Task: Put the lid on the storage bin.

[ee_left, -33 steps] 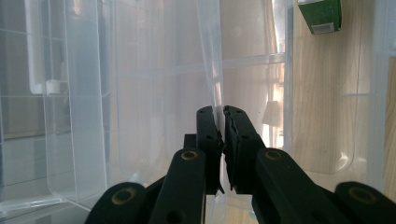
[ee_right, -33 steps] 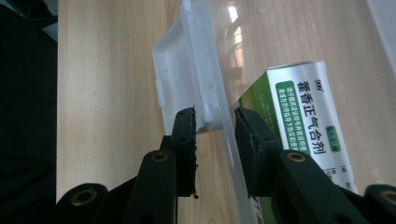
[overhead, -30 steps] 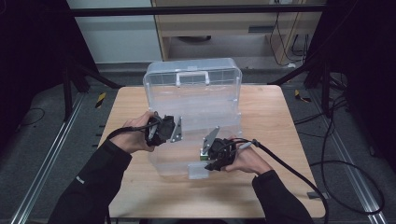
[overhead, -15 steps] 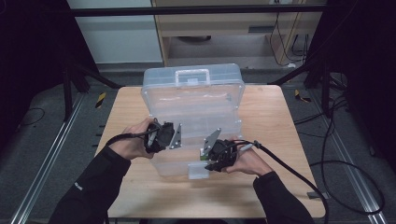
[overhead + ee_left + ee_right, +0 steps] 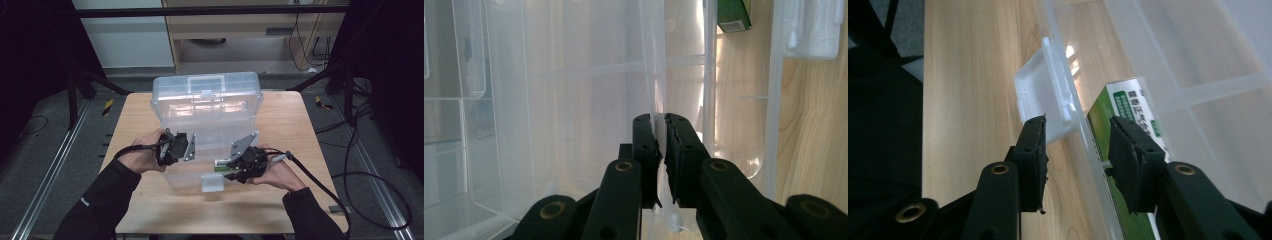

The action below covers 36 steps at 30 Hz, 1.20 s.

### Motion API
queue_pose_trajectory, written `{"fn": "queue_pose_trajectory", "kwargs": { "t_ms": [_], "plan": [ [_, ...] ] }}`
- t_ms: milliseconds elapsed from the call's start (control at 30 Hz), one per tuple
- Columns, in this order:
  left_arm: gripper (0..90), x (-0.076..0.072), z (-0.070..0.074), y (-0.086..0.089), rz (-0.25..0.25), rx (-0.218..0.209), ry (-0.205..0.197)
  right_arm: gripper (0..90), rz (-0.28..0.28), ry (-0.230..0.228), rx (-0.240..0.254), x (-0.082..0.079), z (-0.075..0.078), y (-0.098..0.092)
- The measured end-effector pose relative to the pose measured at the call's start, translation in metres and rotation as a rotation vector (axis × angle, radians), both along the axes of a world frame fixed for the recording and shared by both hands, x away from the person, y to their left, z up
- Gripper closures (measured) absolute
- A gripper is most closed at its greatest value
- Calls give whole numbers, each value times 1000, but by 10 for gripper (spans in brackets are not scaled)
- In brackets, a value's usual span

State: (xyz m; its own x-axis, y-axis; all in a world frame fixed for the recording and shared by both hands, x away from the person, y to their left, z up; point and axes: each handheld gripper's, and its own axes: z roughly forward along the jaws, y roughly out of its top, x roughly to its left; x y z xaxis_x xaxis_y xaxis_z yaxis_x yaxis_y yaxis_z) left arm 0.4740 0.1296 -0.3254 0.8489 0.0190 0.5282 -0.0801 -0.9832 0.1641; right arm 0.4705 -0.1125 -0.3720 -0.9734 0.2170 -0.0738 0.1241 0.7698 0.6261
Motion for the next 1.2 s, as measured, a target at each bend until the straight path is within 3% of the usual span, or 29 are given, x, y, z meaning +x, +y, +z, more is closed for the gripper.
{"fn": "queue_pose_trajectory", "kwargs": {
  "t_ms": [133,267,400,533,633,833,1200],
  "plan": [
    [825,0,0,0,5,-3,5,638,-30,-11,68,-3,11,-15],
    [822,0,0,0,6,-2,7,699,-100,-44,184,-3,24,-33],
    [820,0,-1,-1,6,-1,7,791,-256,-88,334,5,37,-52],
    [818,-1,-1,-1,10,-2,9,855,-412,-91,428,16,43,-68],
    [817,0,-1,-1,12,-6,9,882,-491,-97,448,24,44,-77],
    [815,0,-1,-2,22,1,16,900,-563,-110,454,39,43,-83],
    [813,-1,-2,-1,22,-1,28,900,-614,-109,462,54,45,-86]
  ]
}}
